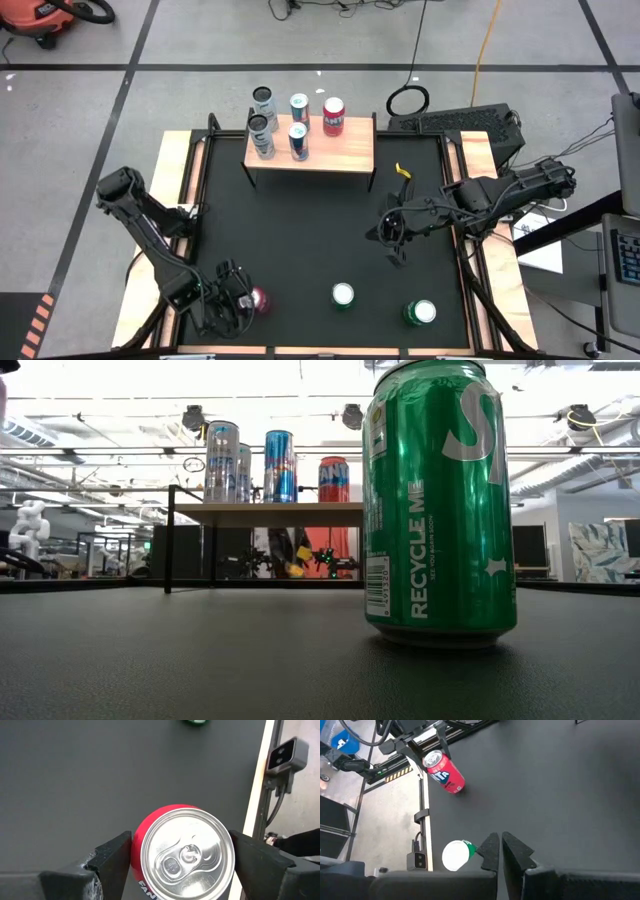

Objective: Place canned beverage on shelf
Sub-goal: Put the orange soda can, aligned with the other orange soda can on the shelf

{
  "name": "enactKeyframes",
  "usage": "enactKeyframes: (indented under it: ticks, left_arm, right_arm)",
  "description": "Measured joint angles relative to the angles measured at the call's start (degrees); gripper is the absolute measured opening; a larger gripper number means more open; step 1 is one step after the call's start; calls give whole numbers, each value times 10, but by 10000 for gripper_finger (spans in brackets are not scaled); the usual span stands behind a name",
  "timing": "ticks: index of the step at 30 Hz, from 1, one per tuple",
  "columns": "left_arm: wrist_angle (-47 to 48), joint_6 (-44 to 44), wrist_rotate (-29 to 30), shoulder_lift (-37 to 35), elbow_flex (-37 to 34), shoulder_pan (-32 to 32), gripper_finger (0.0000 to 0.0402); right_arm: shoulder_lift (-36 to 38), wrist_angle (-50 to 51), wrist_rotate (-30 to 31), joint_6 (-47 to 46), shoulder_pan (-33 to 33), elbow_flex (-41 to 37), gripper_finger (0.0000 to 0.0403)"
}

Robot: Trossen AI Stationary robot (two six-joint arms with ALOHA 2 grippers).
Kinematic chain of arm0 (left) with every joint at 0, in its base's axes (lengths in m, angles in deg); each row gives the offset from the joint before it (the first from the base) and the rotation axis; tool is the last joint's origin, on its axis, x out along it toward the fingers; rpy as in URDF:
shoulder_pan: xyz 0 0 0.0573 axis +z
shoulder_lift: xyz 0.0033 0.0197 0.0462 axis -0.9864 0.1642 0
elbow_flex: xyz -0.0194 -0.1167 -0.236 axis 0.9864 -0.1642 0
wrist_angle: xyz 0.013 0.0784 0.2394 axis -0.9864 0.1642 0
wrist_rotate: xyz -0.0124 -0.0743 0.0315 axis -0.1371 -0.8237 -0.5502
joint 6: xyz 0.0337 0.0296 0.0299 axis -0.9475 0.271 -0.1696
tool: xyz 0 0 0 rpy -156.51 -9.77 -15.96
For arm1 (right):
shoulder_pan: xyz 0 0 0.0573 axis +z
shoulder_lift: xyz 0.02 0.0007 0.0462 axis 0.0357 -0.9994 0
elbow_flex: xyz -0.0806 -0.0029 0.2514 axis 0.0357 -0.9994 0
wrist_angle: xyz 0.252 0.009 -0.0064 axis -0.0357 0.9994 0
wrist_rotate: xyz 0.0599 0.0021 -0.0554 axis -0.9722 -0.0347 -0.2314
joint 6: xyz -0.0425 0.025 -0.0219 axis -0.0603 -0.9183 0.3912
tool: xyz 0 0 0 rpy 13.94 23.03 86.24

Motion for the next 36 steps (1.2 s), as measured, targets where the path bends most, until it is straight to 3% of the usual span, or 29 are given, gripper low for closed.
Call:
enactKeyframes:
  ticks: [12,17,21,30,36]
  left_arm:
    - [-3,-86,-11,-24,0,48,298]
    - [-4,-106,-12,-24,0,62,298]
    - [-6,-119,-12,-25,0,70,298]
    - [-6,-132,-13,-25,0,75,298]
    - [-5,-132,-12,-25,0,77,298]
  right_arm:
    - [-31,-50,0,27,4,0,0]
    - [-83,-93,-3,33,12,0,0]
    - [-141,-169,-40,52,16,0,11]
    - [-289,-415,-118,95,15,0,137]
    - [-362,-509,-120,105,13,0,235]
